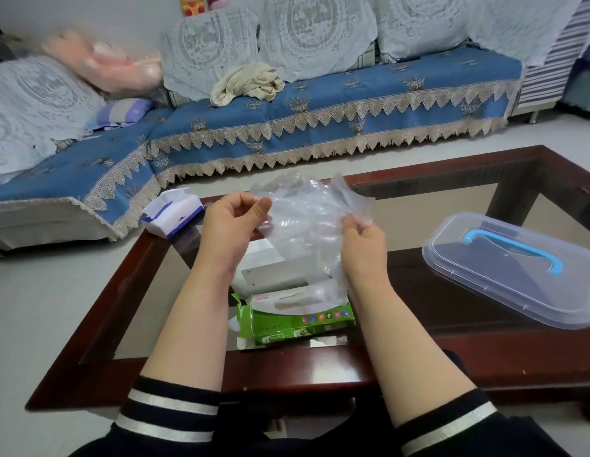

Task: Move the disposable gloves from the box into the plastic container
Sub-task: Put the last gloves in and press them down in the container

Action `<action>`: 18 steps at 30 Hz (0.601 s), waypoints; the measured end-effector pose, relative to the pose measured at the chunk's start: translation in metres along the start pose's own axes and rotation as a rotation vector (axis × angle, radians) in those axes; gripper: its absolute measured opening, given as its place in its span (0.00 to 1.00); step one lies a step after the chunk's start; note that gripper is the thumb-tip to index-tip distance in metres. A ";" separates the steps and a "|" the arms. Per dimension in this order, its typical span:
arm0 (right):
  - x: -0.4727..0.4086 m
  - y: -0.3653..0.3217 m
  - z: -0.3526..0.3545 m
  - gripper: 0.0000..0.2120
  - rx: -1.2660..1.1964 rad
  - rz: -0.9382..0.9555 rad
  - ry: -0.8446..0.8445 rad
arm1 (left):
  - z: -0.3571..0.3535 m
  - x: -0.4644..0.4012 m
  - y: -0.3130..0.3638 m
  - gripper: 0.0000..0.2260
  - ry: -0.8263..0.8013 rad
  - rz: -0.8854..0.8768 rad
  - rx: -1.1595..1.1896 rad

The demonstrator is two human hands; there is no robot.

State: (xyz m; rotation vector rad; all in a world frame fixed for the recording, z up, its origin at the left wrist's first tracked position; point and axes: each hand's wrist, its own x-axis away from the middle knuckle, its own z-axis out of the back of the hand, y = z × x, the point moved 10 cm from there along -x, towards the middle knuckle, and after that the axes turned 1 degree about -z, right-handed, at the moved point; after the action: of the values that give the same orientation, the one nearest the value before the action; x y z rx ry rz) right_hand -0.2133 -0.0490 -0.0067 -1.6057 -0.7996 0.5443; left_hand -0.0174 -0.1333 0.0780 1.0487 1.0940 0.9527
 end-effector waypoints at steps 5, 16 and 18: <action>-0.006 0.003 0.034 0.10 -0.235 -0.036 0.272 | 0.000 -0.023 0.018 0.05 0.005 -0.056 -0.155; -0.001 -0.005 0.057 0.15 -0.389 0.029 0.442 | 0.050 -0.076 -0.011 0.11 0.410 0.084 -0.418; -0.004 -0.002 0.053 0.16 -0.386 0.015 0.413 | 0.044 -0.082 -0.025 0.09 0.310 0.126 -0.754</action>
State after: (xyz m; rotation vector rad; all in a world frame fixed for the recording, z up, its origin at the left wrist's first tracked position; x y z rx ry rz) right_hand -0.2549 -0.0171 -0.0150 -1.9929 -0.6011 0.0552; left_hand 0.0111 -0.2251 0.0767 0.3557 0.7992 1.5089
